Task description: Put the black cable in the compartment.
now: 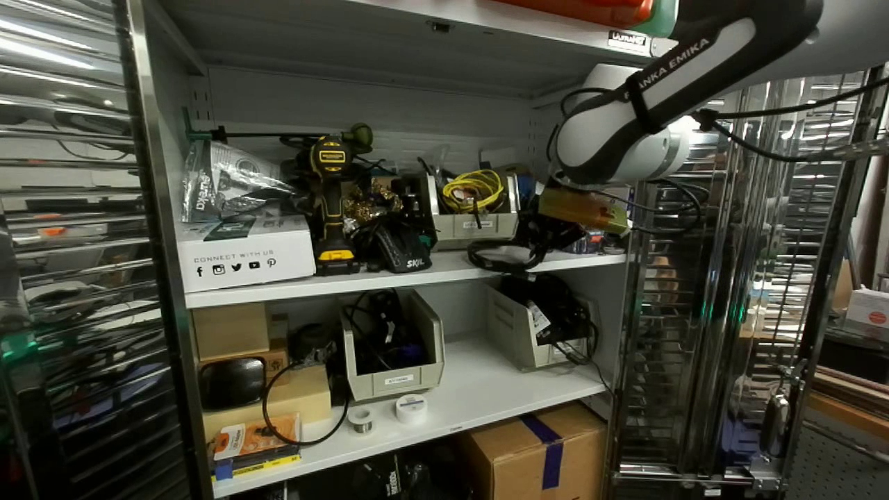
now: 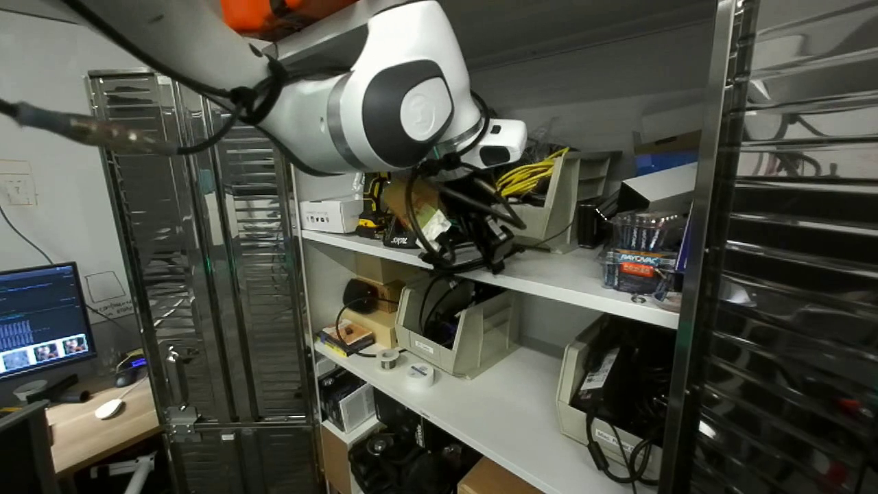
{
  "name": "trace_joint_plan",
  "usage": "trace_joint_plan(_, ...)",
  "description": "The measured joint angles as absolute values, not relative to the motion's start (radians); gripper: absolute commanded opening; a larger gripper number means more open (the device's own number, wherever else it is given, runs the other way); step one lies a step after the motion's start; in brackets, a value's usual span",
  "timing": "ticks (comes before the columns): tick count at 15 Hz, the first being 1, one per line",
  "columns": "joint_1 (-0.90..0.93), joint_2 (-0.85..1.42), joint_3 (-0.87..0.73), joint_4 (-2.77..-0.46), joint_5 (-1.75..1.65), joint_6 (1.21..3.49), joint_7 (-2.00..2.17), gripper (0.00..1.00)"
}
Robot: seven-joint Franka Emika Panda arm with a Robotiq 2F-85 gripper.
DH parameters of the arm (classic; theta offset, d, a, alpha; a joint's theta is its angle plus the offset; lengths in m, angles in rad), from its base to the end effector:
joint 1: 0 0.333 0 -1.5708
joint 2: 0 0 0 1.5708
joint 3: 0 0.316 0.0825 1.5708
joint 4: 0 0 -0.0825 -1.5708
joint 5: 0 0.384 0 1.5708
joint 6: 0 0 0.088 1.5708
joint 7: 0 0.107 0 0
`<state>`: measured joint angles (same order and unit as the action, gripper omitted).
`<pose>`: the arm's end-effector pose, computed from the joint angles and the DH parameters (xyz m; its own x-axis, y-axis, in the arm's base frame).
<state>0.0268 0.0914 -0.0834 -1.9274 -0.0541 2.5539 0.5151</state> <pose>0.6222 -0.0330 0.5012 0.7331 -0.4912 0.4705 -0.4526 -0.8686 -0.2016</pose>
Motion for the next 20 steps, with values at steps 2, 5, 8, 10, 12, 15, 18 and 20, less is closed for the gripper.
trace_joint_plan(2, 0.026, 0.026, -0.084, -2.035, -0.117, 2.688, 0.589, 0.09)
trace_joint_plan(5, 0.018, -0.058, -0.089, -2.145, -0.239, 2.853, 0.733, 0.09)
trace_joint_plan(8, -0.013, -0.113, -0.085, -2.181, -0.416, 2.967, 0.917, 0.09)
trace_joint_plan(10, -0.052, -0.133, -0.073, -2.174, -0.545, 3.015, 1.051, 0.08)
trace_joint_plan(12, -0.096, -0.140, -0.050, -2.143, -0.663, 3.029, 1.176, 0.08)
trace_joint_plan(15, -0.141, -0.117, -0.003, -2.056, -0.815, 3.009, 1.323, 0.08)
trace_joint_plan(18, -0.143, -0.047, 0.043, -1.938, -0.915, 2.958, 1.419, 0.07)
trace_joint_plan(20, -0.133, 0.018, 0.071, -1.843, -0.980, 2.898, 1.474, 0.07)
